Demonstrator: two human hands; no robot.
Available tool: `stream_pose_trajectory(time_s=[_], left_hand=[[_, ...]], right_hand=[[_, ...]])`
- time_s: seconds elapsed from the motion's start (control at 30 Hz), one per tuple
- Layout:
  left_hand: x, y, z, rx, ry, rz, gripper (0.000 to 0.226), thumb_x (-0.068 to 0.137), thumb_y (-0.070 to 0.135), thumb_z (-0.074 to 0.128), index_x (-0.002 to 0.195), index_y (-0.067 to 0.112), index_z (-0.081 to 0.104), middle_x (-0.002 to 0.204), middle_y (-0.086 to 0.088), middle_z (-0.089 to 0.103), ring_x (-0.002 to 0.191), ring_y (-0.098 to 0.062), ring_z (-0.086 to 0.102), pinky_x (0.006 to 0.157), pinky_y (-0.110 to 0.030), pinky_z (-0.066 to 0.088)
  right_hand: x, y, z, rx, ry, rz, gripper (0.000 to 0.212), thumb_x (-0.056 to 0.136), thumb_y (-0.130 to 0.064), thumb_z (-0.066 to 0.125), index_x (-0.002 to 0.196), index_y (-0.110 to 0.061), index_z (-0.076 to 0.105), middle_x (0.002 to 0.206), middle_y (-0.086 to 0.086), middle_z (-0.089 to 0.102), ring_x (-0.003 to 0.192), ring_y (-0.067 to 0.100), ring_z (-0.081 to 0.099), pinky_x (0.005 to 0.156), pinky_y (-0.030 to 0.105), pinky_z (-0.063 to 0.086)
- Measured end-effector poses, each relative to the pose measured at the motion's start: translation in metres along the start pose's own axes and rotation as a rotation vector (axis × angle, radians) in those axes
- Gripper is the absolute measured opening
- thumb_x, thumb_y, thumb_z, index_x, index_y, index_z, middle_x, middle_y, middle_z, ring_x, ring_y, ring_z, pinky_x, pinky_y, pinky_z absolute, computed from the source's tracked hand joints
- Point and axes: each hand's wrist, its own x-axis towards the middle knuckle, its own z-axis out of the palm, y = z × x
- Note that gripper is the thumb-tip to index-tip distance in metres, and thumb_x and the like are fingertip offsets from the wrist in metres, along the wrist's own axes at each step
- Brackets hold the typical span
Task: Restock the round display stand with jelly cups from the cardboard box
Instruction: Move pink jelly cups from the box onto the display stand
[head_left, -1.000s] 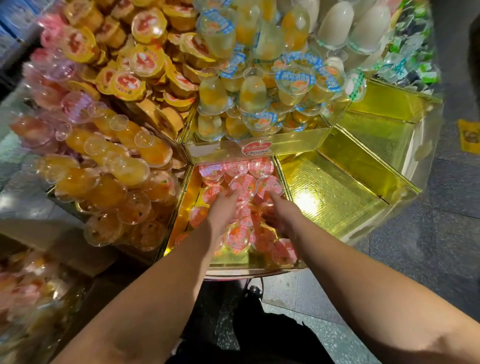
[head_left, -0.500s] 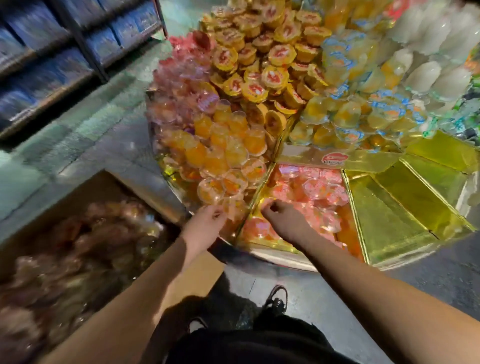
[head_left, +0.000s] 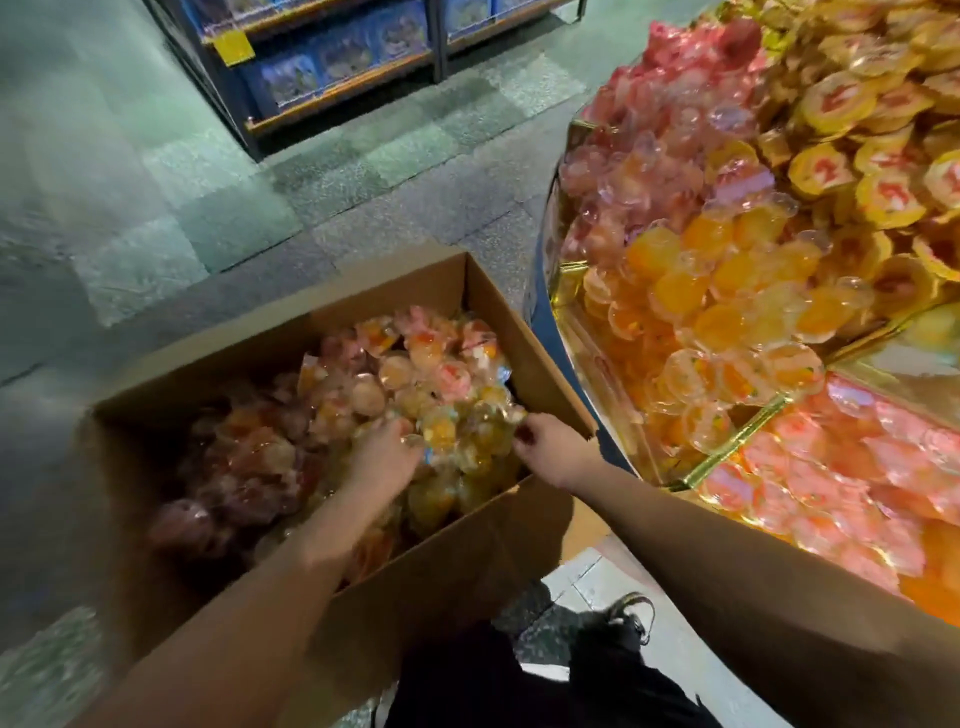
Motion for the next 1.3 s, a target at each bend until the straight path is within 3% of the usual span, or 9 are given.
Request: stream_pose_trajectory(time_s=[0.17, 0.27, 0.43, 0.57, 0.67, 0.83, 1.0, 1.2, 1.3], left_hand=[[0.039, -0.008, 0.002, 0.115, -0.067, 0.102, 0.041, 0.093, 0.032, 0.059, 0.129, 0.014, 0.051, 0.130, -0.005, 0.049, 0.111, -0.019, 0.052, 0.094, -0.034, 0.048], [0.067, 0.001, 0.010, 0.121, -0.126, 0.120, 0.054, 0.093, 0.032, 0.058, 0.142, 0.015, 0.043, 0.146, -0.005, 0.038, 0.129, -0.024, 0.043, 0.107, -0.038, 0.040], [0.111, 0.017, 0.020, 0.164, -0.086, 0.222, 0.061, 0.096, 0.026, 0.055, 0.151, 0.019, 0.031, 0.157, -0.002, 0.029, 0.141, -0.025, 0.032, 0.117, -0.039, 0.029], [0.143, 0.027, 0.026, 0.252, -0.086, 0.305, 0.060, 0.100, 0.020, 0.047, 0.155, 0.020, 0.024, 0.160, -0.001, 0.024, 0.143, -0.026, 0.029, 0.117, -0.039, 0.029], [0.156, 0.031, 0.030, 0.342, -0.091, 0.332, 0.049, 0.100, 0.014, 0.039, 0.149, 0.020, 0.035, 0.154, -0.001, 0.035, 0.139, -0.026, 0.031, 0.112, -0.040, 0.033], [0.152, 0.026, 0.032, 0.432, -0.093, 0.339, 0.039, 0.098, 0.007, 0.039, 0.135, 0.019, 0.047, 0.141, -0.005, 0.044, 0.129, -0.027, 0.039, 0.101, -0.042, 0.042], [0.138, 0.024, 0.032, 0.598, -0.085, 0.434, 0.045, 0.095, 0.009, 0.047, 0.139, 0.021, 0.045, 0.146, -0.005, 0.038, 0.137, -0.029, 0.030, 0.107, -0.044, 0.037], [0.131, 0.025, 0.037, 0.762, -0.025, 0.629, 0.048, 0.094, 0.010, 0.050, 0.140, 0.023, 0.047, 0.142, -0.003, 0.047, 0.135, -0.026, 0.035, 0.111, -0.042, 0.032], [0.122, 0.030, 0.034, 0.703, -0.020, 0.641, 0.053, 0.092, 0.008, 0.054, 0.142, 0.024, 0.046, 0.146, -0.005, 0.042, 0.137, -0.028, 0.033, 0.113, -0.043, 0.031]], right_hand=[[0.058, -0.013, 0.006, 0.001, -0.037, 0.154, 0.036, 0.100, -0.037, 0.047, 0.122, -0.010, 0.055, 0.111, 0.008, 0.061, 0.090, 0.021, 0.058, 0.075, 0.033, 0.047], [0.089, -0.021, 0.008, 0.109, -0.030, 0.251, 0.047, 0.100, -0.040, 0.046, 0.136, -0.010, 0.047, 0.129, 0.010, 0.057, 0.110, 0.027, 0.057, 0.081, 0.031, 0.043], [0.143, -0.024, 0.010, 0.488, 0.069, 0.491, 0.074, 0.094, -0.060, 0.044, 0.146, -0.008, 0.039, 0.133, 0.015, 0.056, 0.117, 0.034, 0.057, 0.101, 0.046, 0.048], [0.178, -0.031, 0.011, 0.571, 0.148, 0.564, 0.087, 0.088, -0.069, 0.045, 0.147, -0.006, 0.036, 0.140, 0.017, 0.050, 0.122, 0.038, 0.053, 0.103, 0.050, 0.046], [0.197, -0.031, 0.014, 0.663, 0.146, 0.630, 0.095, 0.084, -0.077, 0.042, 0.147, -0.006, 0.036, 0.139, 0.014, 0.053, 0.120, 0.035, 0.056, 0.101, 0.049, 0.048], [0.195, -0.021, 0.022, 0.821, 0.165, 0.649, 0.060, 0.095, -0.052, 0.046, 0.137, -0.010, 0.048, 0.118, 0.008, 0.062, 0.095, 0.025, 0.062, 0.070, 0.037, 0.051], [0.173, 0.009, 0.042, 1.081, 0.136, 0.641, 0.074, 0.080, -0.049, 0.066, 0.144, -0.019, 0.042, 0.126, 0.007, 0.060, 0.107, 0.028, 0.063, 0.094, 0.047, 0.055], [0.137, 0.020, 0.047, 1.188, 0.125, 0.599, 0.067, 0.087, -0.025, 0.071, 0.146, -0.016, 0.041, 0.120, 0.007, 0.063, 0.109, 0.027, 0.063, 0.099, 0.045, 0.052], [0.114, 0.019, 0.042, 1.236, 0.165, 0.578, 0.063, 0.086, -0.017, 0.071, 0.144, -0.017, 0.044, 0.114, 0.005, 0.065, 0.103, 0.024, 0.065, 0.093, 0.039, 0.055]])
